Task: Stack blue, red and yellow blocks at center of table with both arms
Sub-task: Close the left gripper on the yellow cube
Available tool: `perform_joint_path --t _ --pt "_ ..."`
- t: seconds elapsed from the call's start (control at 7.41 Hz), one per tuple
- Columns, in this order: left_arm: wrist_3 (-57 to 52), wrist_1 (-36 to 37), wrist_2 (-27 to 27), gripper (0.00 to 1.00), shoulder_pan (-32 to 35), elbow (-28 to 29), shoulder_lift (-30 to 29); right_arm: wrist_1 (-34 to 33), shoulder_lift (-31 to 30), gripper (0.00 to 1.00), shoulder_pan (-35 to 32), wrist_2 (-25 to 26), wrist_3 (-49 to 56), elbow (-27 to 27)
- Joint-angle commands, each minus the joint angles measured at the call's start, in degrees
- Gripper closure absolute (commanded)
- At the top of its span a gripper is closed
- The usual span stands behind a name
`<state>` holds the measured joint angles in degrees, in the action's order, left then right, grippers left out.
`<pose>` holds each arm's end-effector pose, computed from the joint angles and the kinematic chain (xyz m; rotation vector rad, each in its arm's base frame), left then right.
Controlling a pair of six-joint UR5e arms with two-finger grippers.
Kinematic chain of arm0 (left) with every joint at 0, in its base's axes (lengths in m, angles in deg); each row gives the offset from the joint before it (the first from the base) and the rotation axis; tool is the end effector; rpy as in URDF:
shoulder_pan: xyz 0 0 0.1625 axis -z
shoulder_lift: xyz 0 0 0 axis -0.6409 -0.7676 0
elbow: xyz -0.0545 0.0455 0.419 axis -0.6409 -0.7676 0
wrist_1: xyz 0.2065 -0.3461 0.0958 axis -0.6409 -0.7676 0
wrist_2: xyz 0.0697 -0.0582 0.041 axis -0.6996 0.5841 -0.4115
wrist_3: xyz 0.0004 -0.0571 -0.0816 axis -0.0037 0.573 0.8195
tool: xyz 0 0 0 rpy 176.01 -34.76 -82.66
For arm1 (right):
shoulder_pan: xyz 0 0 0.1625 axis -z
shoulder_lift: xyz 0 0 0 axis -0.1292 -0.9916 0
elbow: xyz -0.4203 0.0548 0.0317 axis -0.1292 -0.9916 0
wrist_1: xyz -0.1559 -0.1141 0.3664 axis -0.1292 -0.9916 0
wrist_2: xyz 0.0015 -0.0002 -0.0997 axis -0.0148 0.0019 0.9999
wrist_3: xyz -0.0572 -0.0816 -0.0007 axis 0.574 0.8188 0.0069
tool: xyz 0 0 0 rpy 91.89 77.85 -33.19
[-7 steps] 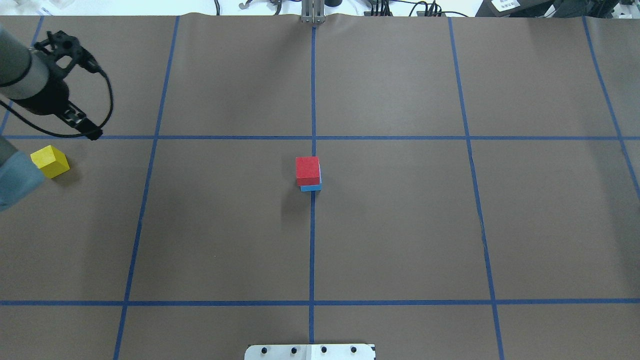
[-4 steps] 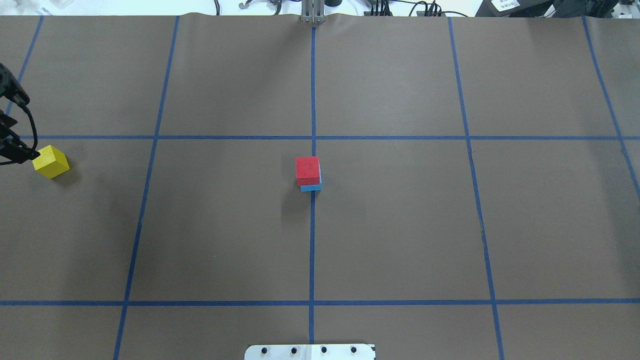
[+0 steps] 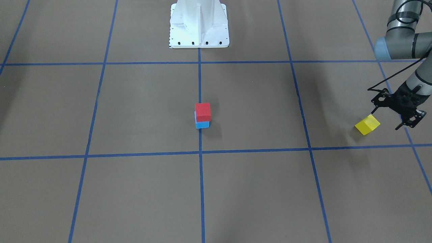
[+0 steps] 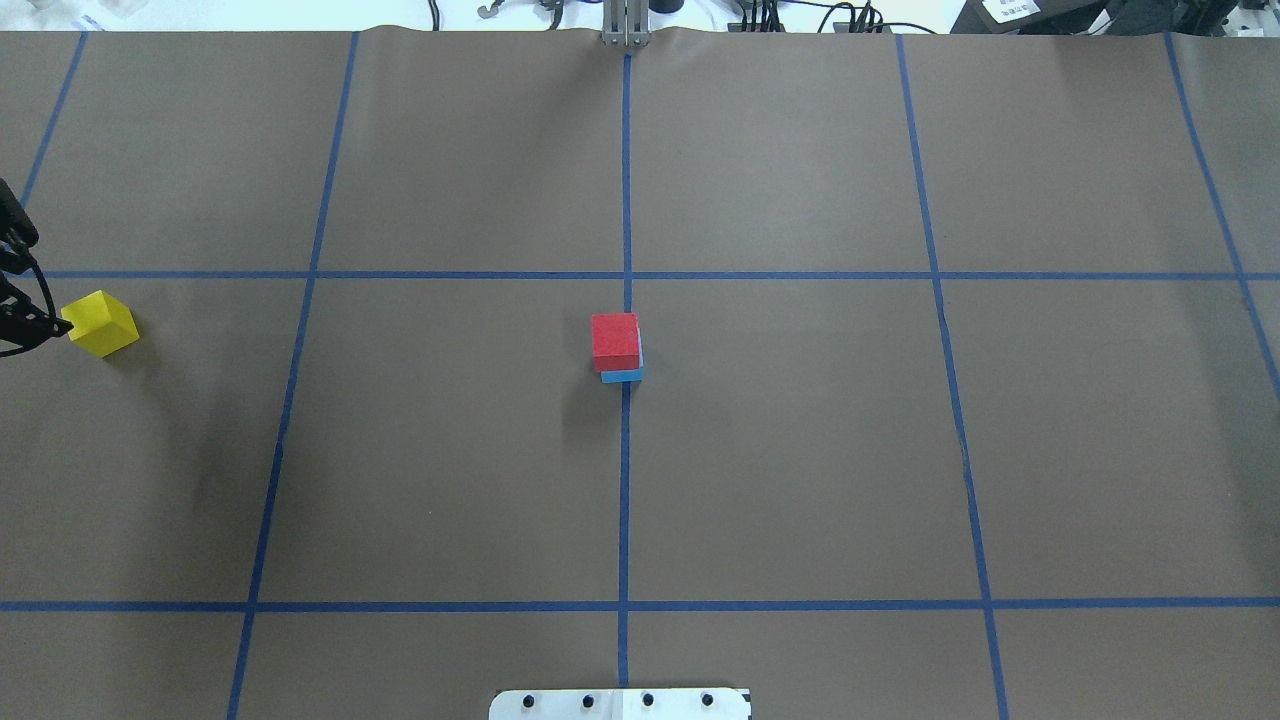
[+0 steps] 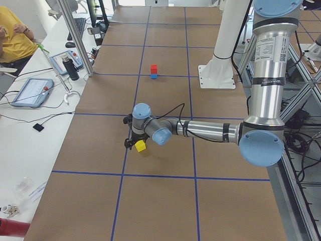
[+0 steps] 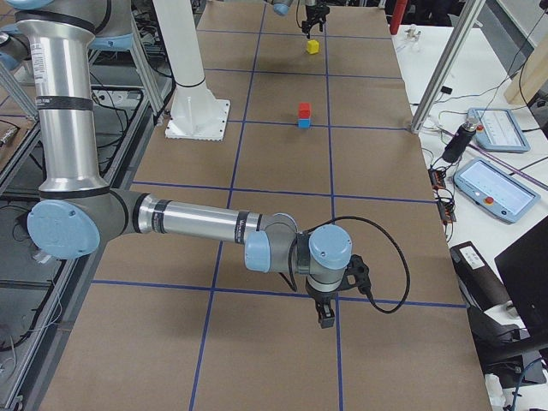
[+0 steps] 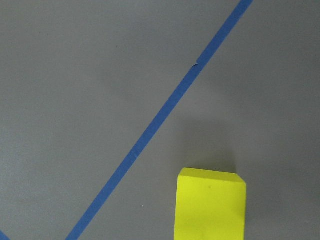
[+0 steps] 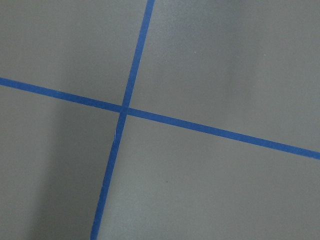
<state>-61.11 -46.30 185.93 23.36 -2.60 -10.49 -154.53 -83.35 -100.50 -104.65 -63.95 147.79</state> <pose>0.1662 -0.5085 0.6065 0.5216 0.6380 0.7679 0.0935 -0.5049 0.6915 0.1266 -0.7280 -0.1979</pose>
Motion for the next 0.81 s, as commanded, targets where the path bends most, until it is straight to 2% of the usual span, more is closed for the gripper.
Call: perform_joint_path --t 0.0,0.27,0.68 --pt "2.98 -0.42 0.03 0.00 -0.81 0.36 -0.37 0.01 -0.09 0.01 0.00 0.07 0.01 0.00" --pt "3.33 -0.08 -0.14 0.00 -3.17 0.88 -0.72 0.02 -0.18 0.01 0.00 0.07 0.01 0.00" --pt "3.15 -0.42 -0.14 0.00 -5.03 4.92 -1.95 0.02 -0.18 0.01 0.00 0.07 0.01 0.00"
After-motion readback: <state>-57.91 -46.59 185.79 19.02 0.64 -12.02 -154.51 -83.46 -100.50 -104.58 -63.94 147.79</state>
